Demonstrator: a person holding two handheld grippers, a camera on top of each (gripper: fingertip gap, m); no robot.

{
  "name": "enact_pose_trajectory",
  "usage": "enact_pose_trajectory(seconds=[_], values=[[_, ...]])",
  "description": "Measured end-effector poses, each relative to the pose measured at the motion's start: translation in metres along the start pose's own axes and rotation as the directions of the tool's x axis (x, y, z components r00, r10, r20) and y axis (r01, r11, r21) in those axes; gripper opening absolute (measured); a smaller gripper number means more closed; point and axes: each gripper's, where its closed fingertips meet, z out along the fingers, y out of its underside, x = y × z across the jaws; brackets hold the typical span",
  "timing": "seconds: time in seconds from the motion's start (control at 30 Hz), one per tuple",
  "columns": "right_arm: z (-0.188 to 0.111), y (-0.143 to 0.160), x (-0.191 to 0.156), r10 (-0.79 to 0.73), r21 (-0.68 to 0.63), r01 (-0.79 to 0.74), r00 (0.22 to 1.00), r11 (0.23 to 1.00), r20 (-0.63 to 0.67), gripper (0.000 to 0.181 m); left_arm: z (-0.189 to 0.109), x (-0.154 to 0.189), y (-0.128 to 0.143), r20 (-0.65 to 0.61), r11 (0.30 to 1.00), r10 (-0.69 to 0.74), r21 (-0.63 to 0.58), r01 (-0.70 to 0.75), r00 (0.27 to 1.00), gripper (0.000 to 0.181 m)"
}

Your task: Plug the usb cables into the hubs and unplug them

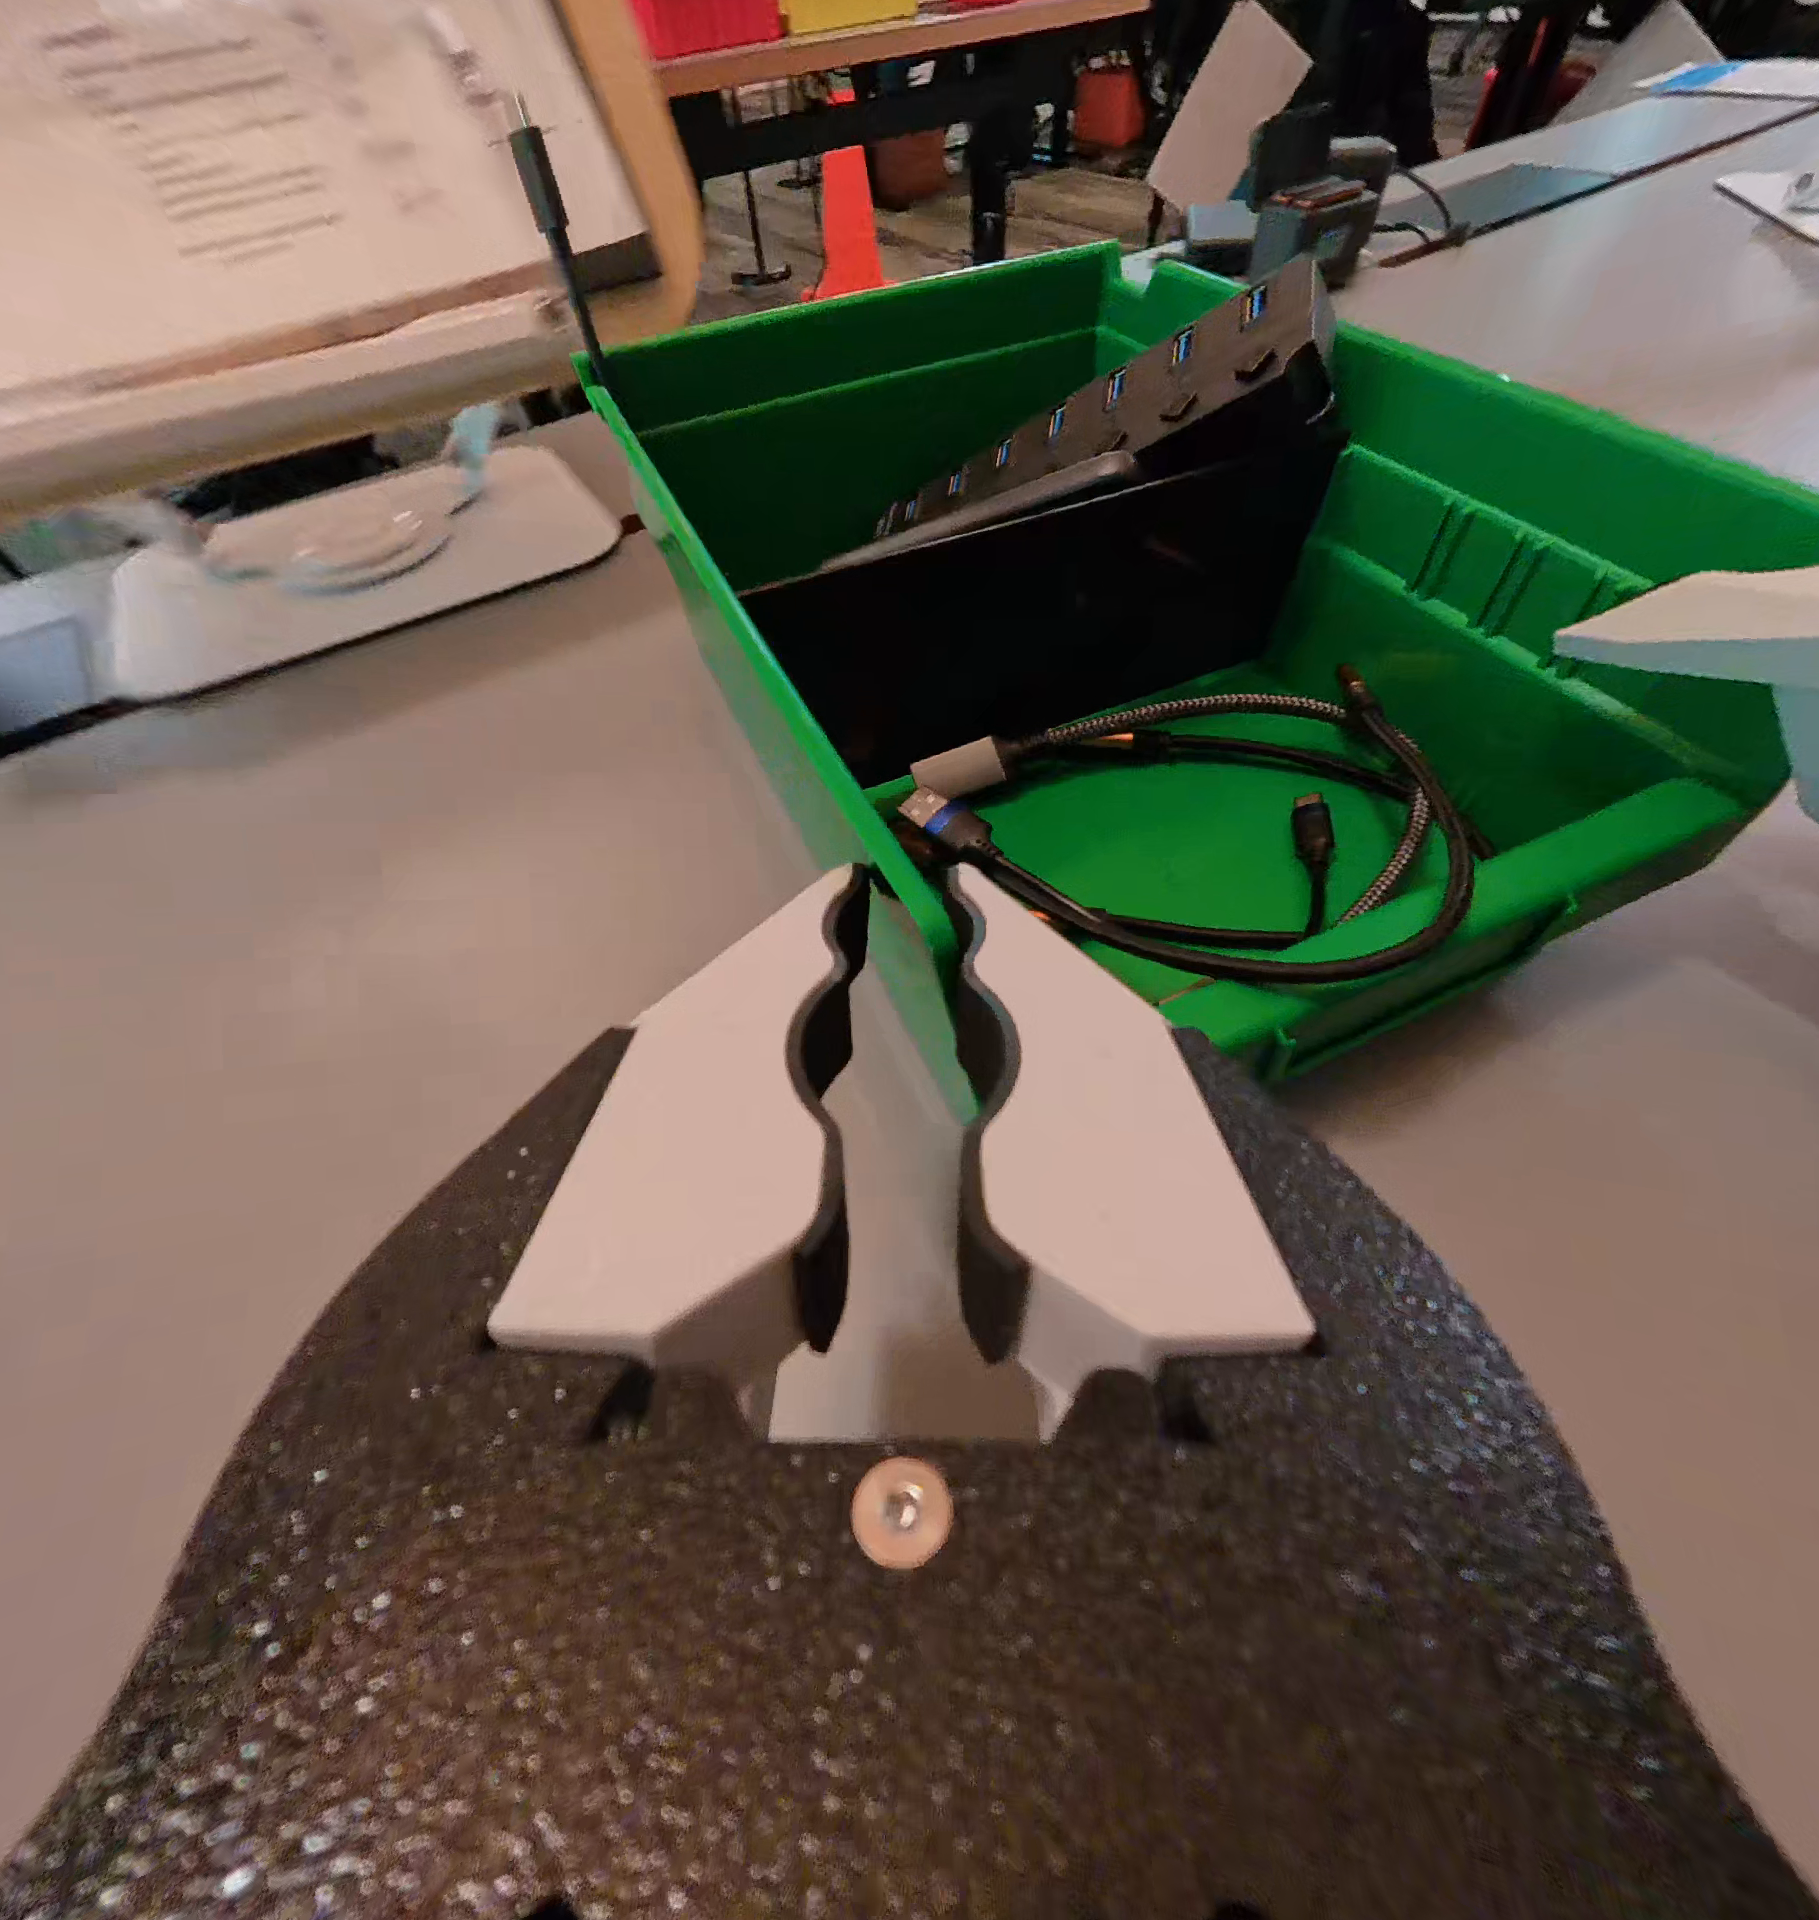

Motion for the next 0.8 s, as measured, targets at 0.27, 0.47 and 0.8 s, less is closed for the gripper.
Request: enact_pose_trajectory(seconds=[0.27, 0.47, 0.8], values=[[0.030, -0.026, -0.133, -0.100, 0.081, 0.087, 0.978, 0.993, 0.185, 0.020, -0.105, -0.095, 0.043, 0.249, 0.998, -0.016, -0.047, 0.028, 0.968, 0.008], [0.058, -0.044, -0.199, -0.130, 0.104, 0.106, 0.955, 0.989, 0.266, 0.024, -0.137, -0.165, 0.059, 0.376, 0.994, -0.088, -0.026, 0.105, 0.922, 0.005], [0.035, -0.059, -0.178, -0.001, 0.148, -0.048, 0.949, 0.988, 0.315, 0.078, -0.289, -0.322, 0.024, 0.720, 0.991, -0.131, 0.109, 0.075, 0.681, 0.041]])
